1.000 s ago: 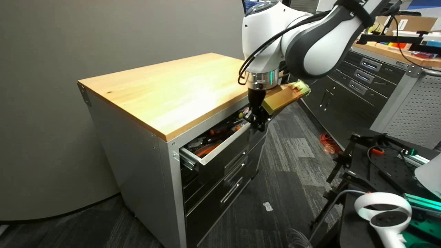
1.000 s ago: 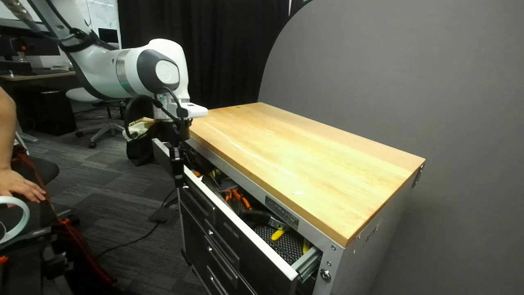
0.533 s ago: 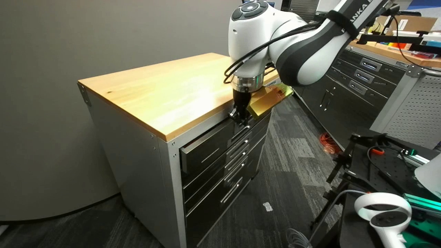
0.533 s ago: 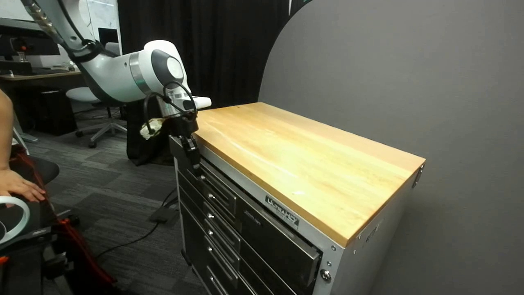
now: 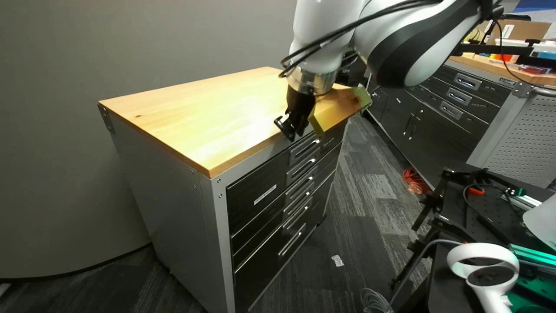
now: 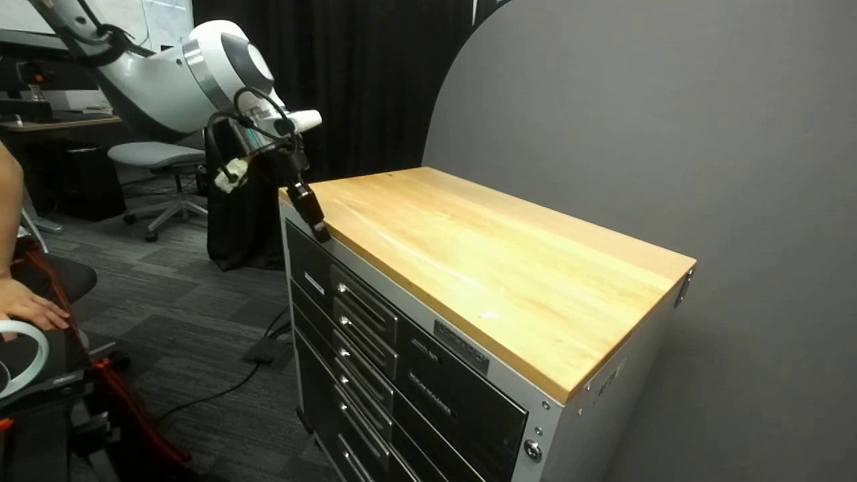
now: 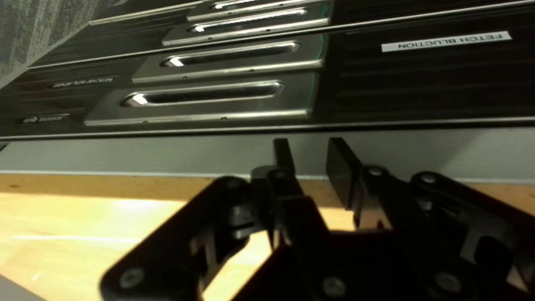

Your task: Put the screwdriver in the drawer and close it

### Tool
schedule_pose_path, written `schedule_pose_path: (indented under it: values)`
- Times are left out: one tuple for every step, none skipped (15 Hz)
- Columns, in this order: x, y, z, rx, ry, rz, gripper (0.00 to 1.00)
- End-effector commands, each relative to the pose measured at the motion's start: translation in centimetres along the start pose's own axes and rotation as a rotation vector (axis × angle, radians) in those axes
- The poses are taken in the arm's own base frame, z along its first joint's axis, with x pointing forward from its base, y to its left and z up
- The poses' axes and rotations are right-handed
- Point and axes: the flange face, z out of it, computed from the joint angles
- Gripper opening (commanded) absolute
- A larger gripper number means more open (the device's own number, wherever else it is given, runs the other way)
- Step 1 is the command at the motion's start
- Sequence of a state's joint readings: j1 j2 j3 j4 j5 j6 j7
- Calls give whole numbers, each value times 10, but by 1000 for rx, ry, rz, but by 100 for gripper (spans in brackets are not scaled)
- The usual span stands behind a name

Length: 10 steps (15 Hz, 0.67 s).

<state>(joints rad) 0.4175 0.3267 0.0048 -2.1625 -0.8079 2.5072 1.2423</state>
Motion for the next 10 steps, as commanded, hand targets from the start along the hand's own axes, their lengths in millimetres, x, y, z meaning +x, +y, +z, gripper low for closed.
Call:
schedule_pose_path:
  values:
    - [13,26,-76,73,-7,-34,62]
    - [13,27,-92,122,-37,-43,70]
    - [12,26,-109,158,-58,-63,78]
    - [12,27,-126,193,-90,-83,85]
    - [16,28,-143,225,-121,-102,92]
    - [20,30,-166,238,-175,-127,98]
    - [26,36,-185,267,-226,-144,100]
    - [19,24,-148,223,-180,-99,91]
    - [22,29,-166,240,-208,-117,98]
    - [24,33,-178,249,-212,-125,100]
